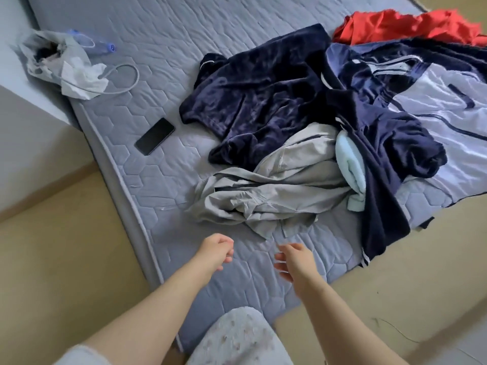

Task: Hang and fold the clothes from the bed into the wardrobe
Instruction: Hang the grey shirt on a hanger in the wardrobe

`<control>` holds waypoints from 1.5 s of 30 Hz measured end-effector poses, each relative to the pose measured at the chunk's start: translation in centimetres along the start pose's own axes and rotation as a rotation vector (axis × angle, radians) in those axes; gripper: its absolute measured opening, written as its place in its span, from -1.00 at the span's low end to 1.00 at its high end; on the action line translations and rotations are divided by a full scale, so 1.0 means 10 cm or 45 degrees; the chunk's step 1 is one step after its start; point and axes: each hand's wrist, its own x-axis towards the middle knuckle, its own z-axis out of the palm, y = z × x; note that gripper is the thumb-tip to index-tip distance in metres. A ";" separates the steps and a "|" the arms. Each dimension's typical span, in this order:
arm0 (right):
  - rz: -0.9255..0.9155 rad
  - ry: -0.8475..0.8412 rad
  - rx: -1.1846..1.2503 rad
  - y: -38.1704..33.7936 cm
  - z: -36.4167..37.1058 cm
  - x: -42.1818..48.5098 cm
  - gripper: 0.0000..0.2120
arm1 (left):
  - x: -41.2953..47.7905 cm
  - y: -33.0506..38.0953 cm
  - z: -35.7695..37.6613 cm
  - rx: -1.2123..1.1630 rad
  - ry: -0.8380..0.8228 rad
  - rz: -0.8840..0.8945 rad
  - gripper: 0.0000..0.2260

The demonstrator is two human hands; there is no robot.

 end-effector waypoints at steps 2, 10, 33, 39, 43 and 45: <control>0.022 -0.010 0.007 0.04 -0.06 0.26 -0.86 | 0.23 -0.02 0.17 0.076 0.116 0.036 -0.86; 0.185 0.017 0.070 0.17 -0.27 1.03 -0.85 | 1.27 0.37 0.55 0.745 0.346 0.760 -0.46; 0.015 -0.118 -0.213 -0.08 0.16 1.52 -0.90 | 1.40 -0.37 0.23 1.503 -0.089 0.273 -0.77; 0.018 -0.141 -0.240 -0.01 0.21 1.53 -0.90 | 1.67 0.24 0.39 1.404 0.706 1.089 -0.49; 0.016 -0.107 -0.253 0.03 0.10 1.53 -0.88 | 1.86 0.52 0.56 1.839 0.378 0.988 -0.74; 0.015 -0.089 -0.253 0.06 0.10 1.51 -0.88 | 1.89 0.46 0.54 1.761 0.292 0.884 -0.85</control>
